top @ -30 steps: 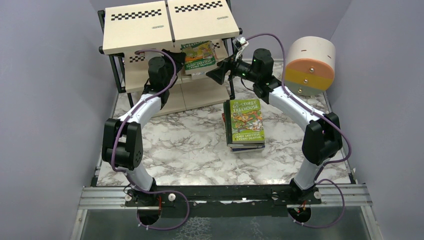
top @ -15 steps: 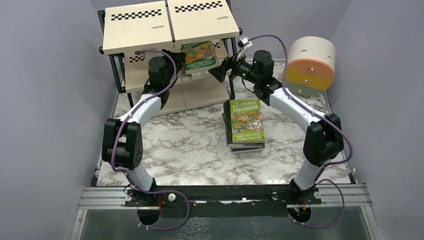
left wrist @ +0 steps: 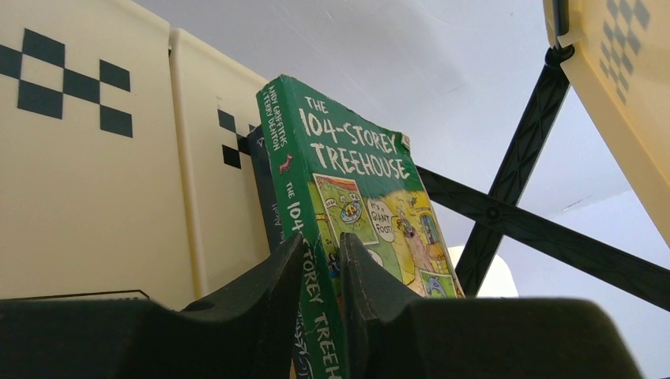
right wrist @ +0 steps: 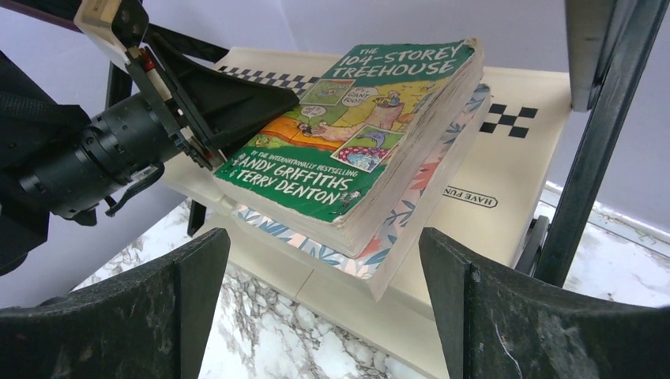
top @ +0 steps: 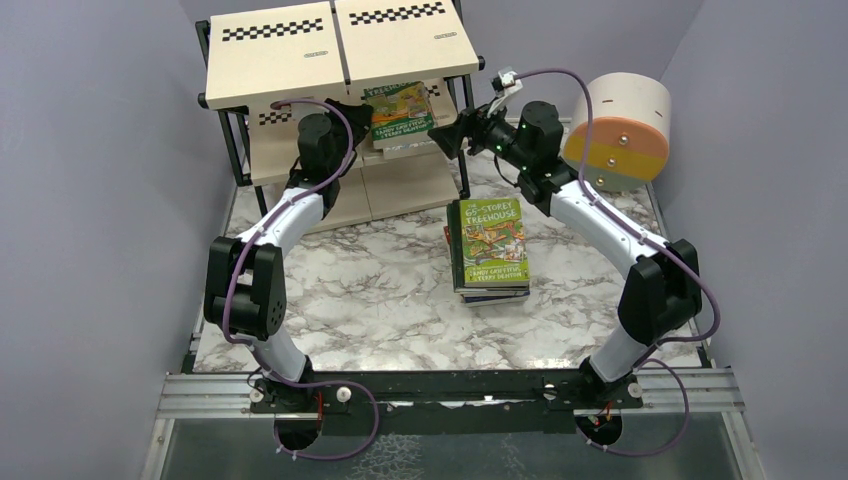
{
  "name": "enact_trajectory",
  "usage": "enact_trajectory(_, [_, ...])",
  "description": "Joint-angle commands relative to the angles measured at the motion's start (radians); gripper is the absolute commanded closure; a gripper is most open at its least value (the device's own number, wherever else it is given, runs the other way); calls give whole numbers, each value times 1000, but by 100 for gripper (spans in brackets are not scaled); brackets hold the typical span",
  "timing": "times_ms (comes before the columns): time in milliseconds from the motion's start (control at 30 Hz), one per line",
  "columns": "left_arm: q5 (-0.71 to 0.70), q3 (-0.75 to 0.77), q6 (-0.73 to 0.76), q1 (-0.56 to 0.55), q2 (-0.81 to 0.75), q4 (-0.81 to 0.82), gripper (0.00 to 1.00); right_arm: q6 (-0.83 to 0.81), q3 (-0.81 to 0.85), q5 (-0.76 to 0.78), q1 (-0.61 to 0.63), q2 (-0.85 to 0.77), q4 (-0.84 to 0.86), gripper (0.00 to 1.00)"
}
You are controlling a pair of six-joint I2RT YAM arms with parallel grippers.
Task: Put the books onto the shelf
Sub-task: Place the book on the shelf.
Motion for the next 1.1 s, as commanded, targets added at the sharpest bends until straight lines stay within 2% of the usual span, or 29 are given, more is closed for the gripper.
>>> enact_trajectory(0, [42, 33, -11, -22, 14, 4, 84, 5, -13, 31, -9, -34, 31, 11])
enact_trajectory(1067, [19, 10, -6, -46, -2, 4, 84, 14, -38, 22, -24, -54, 36, 11])
